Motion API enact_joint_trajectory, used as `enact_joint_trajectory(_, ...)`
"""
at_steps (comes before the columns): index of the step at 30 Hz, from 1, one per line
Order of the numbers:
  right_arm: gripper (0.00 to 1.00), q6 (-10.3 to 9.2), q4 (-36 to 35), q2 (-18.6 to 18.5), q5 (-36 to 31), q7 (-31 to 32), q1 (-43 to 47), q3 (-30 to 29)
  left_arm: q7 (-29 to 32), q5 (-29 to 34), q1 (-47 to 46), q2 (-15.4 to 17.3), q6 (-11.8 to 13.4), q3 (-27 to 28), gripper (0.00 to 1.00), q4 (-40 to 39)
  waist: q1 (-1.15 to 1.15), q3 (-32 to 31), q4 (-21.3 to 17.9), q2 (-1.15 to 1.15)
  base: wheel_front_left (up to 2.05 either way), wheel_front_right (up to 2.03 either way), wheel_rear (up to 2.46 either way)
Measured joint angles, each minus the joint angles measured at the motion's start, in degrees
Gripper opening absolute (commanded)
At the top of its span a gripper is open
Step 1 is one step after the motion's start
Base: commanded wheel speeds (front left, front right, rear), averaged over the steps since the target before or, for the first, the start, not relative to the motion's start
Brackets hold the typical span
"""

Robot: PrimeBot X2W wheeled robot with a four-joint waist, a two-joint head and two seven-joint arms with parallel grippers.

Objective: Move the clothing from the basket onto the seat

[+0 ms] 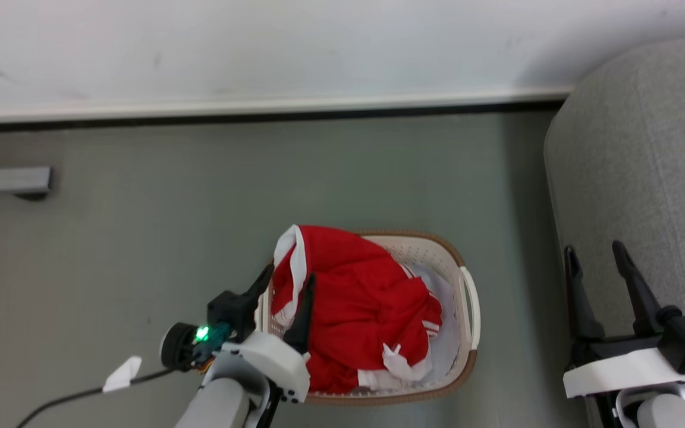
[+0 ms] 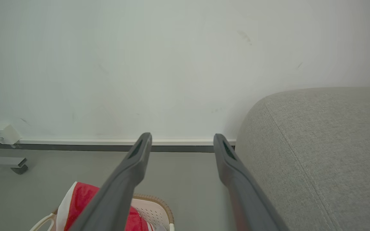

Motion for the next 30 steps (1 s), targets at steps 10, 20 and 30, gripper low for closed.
enact_joint_trajectory(10,1.00,0.00,-2.36,-0.03,-1.47,0.00,-3.41,-0.54,0.00,-5.75,-11.32,-0.02,3.75,-8.60,1.00,12.25,0.00,9.29,-0.55,0.00,0.00,0.00,0.00)
enact_joint_trajectory(20,1.00,0.00,-4.48,-0.02,-2.08,0.00,-4.56,-0.40,-0.01,-13.45,-19.18,0.01,6.59,-15.86,1.00,21.34,0.00,13.81,-0.73,0.00,0.00,0.00,0.00)
enact_joint_trajectory(30,1.00,0.00,-6.15,-0.03,-2.43,-0.01,-5.24,-0.47,-0.01,-17.97,-24.18,0.00,8.13,-20.84,1.00,26.46,-0.01,18.05,-0.92,0.00,0.00,0.00,0.00)
